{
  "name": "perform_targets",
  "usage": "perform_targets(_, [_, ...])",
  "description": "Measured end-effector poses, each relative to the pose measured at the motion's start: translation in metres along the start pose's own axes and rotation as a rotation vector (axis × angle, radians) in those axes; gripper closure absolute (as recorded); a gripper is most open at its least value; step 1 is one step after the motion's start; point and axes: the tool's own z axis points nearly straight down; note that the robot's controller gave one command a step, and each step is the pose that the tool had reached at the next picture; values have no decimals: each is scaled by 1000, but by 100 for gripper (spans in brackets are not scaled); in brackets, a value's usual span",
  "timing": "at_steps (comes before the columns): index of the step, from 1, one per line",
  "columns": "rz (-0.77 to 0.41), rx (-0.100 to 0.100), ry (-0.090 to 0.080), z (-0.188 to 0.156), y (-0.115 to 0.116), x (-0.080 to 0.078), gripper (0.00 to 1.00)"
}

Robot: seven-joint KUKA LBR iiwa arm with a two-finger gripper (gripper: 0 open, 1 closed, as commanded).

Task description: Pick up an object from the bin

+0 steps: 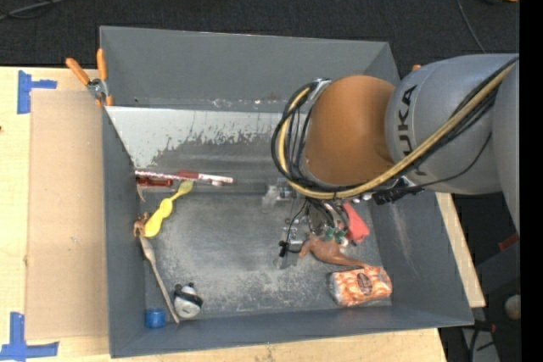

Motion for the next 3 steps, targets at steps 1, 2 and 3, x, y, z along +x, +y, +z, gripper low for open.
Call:
perform_targets(1, [2,0,-7,-4,0,-2,0])
perform_targets(2, [-13,-1,-6,27,-65,27,0])
perform_targets(3, [-44,-2,-8,-12,-77,17,0])
